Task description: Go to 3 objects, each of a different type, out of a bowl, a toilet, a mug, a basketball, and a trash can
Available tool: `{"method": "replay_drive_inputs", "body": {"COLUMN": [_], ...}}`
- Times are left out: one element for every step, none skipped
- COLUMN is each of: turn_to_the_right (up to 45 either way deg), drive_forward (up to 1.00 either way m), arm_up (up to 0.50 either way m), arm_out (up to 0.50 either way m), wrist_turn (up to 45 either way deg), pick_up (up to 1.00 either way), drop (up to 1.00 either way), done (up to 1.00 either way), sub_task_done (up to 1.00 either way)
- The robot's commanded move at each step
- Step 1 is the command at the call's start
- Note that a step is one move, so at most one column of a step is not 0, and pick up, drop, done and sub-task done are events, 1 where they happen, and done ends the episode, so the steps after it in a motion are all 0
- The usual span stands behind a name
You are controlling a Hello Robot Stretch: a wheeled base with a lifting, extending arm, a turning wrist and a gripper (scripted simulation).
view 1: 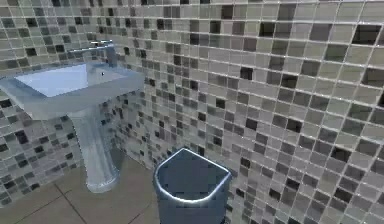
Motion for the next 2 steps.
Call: {"method": "replay_drive_inputs", "body": {"turn_to_the_right": [-45.0, -45.0], "drive_forward": [0.0, 0.0], "arm_up": [0.0, 0.0], "arm_out": [0.0, 0.0], "wrist_turn": [0.0, 0.0], "pick_up": [0.0, 0.0], "drop": [0.0, 0.0], "done": [0.0, 0.0], "sub_task_done": [0.0, 0.0]}}
